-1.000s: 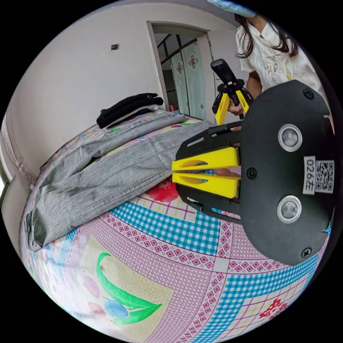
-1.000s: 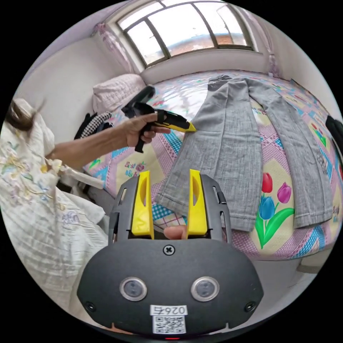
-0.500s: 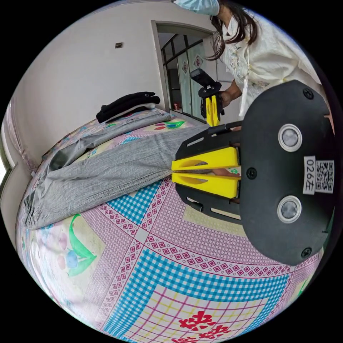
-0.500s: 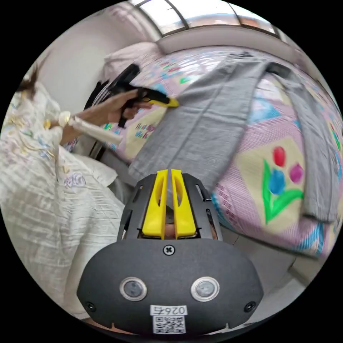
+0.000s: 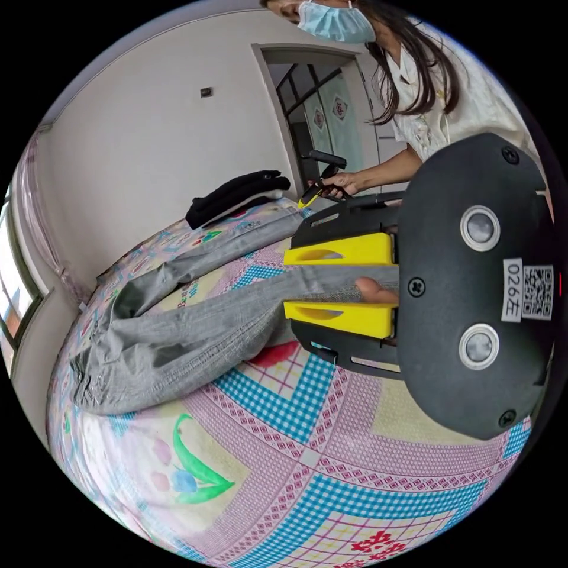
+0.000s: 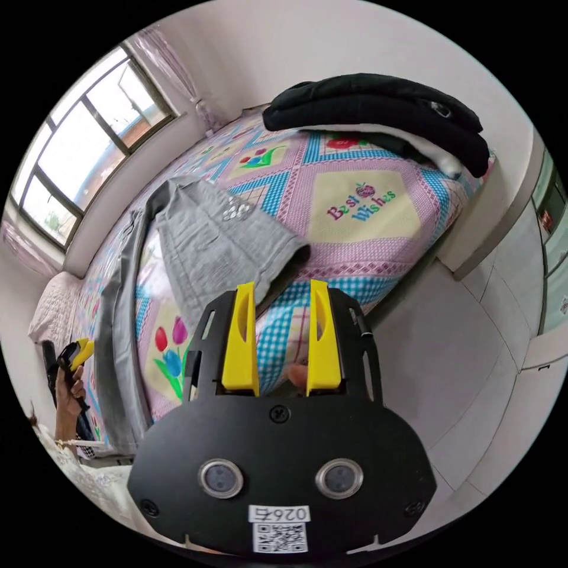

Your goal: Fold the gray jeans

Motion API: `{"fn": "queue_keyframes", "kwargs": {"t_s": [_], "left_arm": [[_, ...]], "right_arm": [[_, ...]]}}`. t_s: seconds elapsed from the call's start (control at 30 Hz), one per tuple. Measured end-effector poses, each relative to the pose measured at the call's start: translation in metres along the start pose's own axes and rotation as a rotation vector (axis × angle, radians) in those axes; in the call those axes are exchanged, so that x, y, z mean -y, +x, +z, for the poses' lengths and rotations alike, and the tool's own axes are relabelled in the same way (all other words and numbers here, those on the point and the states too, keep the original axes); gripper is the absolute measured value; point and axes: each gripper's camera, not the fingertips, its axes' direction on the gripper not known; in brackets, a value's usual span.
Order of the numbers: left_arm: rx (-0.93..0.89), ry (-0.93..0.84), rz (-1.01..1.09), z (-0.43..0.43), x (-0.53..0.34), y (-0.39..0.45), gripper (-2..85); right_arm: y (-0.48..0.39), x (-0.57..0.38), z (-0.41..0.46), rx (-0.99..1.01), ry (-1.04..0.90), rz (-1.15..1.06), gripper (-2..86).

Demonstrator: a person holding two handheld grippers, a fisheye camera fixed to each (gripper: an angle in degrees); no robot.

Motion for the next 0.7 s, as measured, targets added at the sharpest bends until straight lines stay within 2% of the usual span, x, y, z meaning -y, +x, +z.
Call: {"fn": "queue_keyframes", "kwargs": {"t_s": [0.1,0.23,0.33,0.37,0.43,0.5,0.57,0.63,0.7], "left_arm": [[0.102,-0.068,0.038,0.029,0.013,0.040,14.1],[0.324,-0.041,0.120,0.013,-0.003,0.068,4.4],[0.463,-0.063,0.050,-0.014,-0.022,0.047,3.3],[0.437,-0.059,0.024,-0.020,-0.025,0.042,3.4],[0.179,-0.013,-0.031,-0.033,-0.034,0.031,5.0],[0.024,-0.005,-0.021,-0.019,-0.032,0.037,7.2],[-0.076,-0.044,0.035,0.016,-0.024,0.052,10.5],[-0.182,-0.174,0.090,0.083,-0.008,0.075,15.9],[-0.198,-0.261,0.120,0.131,0.004,0.091,18.5]], "right_arm": [[0.021,0.026,-0.007,0.033,0.029,0.018,10.8],[0.056,0.048,-0.023,0.184,0.052,0.065,10.6],[0.074,0.057,-0.032,0.237,0.036,0.061,10.7],[0.080,0.059,-0.036,0.244,0.033,0.053,10.9],[0.089,0.062,-0.041,0.250,0.030,0.043,11.4],[0.096,0.067,-0.044,0.271,0.020,0.034,11.8],[0.105,0.074,-0.042,0.319,-0.013,0.028,12.3],[0.108,0.077,-0.041,0.344,-0.033,0.026,12.3],[0.109,0.081,-0.040,0.349,-0.055,0.013,12.0]]}}
